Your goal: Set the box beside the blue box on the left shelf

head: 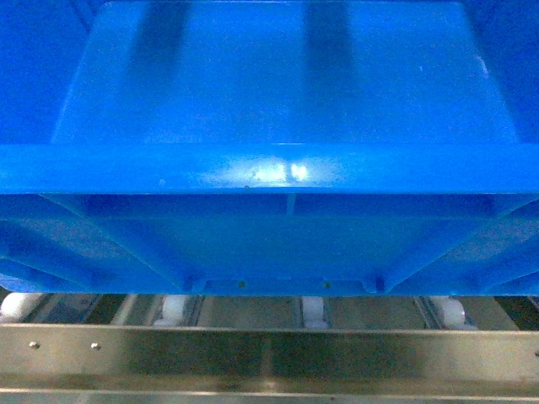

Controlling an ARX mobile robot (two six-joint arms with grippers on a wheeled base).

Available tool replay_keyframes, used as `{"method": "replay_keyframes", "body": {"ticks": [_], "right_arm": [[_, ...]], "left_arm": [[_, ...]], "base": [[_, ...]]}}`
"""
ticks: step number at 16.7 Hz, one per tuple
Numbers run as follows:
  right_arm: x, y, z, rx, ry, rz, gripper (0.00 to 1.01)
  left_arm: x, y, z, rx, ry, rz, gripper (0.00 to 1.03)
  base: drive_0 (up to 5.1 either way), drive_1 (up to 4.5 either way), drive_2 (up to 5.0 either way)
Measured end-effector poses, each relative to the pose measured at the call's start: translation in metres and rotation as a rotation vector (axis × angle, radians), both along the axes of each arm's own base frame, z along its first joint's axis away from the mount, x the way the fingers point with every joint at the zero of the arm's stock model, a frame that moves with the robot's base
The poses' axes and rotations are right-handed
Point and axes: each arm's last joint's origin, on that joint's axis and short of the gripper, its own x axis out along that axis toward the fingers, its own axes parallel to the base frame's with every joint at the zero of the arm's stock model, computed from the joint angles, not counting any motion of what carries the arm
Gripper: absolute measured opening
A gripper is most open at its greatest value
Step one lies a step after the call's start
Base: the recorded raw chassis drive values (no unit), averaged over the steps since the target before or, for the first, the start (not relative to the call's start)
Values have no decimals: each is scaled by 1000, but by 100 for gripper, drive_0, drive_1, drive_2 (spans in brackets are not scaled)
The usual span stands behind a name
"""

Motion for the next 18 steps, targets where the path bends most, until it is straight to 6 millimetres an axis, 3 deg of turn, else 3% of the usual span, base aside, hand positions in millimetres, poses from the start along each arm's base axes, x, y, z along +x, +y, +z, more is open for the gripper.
{"method": "replay_keyframes", "body": {"ticks": [6, 18], "right_arm": [[0, 0, 0, 0, 1, -1, 8], [1, 0, -1, 0, 4, -1, 8]], "left_arm": [[0, 0, 0, 0, 0, 0, 18], [1, 0, -1, 0, 2, 0, 18]], "base": [[-3, 427, -432], [0, 0, 0]]}}
